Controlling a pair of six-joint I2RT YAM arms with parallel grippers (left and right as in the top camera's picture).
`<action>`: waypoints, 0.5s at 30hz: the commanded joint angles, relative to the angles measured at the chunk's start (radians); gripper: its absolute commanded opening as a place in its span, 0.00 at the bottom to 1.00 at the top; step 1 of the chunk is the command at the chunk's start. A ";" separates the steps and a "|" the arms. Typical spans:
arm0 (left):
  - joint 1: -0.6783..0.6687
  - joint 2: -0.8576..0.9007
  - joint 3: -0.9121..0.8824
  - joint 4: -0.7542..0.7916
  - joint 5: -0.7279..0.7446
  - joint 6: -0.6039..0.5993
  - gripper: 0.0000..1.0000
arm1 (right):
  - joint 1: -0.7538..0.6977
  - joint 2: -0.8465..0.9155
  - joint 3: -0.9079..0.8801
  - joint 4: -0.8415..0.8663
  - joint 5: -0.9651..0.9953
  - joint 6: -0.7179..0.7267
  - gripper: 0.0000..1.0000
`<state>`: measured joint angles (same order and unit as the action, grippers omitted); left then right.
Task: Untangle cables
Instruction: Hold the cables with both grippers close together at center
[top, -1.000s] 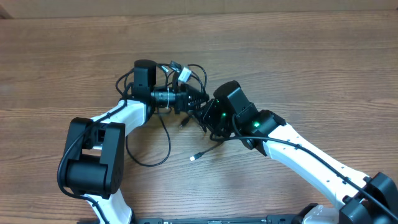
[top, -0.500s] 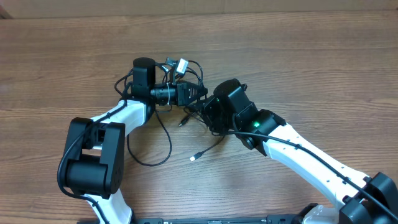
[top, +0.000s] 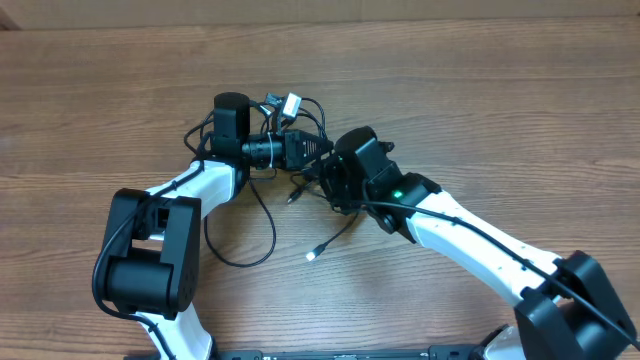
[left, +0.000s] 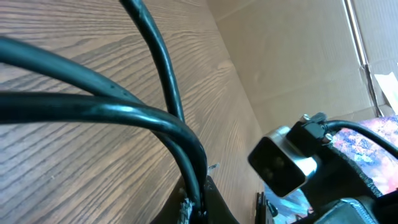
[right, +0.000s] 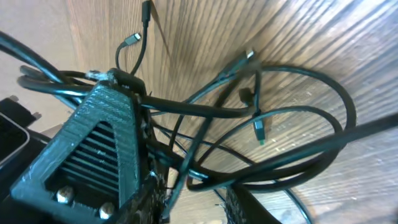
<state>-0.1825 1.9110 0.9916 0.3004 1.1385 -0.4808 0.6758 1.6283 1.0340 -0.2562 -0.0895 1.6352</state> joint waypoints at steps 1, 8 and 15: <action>0.000 -0.026 -0.002 0.003 0.003 -0.013 0.04 | 0.002 0.006 0.014 0.024 0.011 0.023 0.31; -0.002 -0.026 -0.002 0.003 0.003 -0.013 0.04 | 0.002 0.006 0.014 0.072 0.017 0.023 0.31; -0.001 -0.026 -0.002 0.003 0.003 -0.013 0.04 | 0.004 0.006 0.014 0.061 0.043 0.021 0.24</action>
<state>-0.1753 1.9110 0.9916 0.3069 1.1244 -0.4919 0.6765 1.6348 1.0340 -0.2104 -0.0784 1.6493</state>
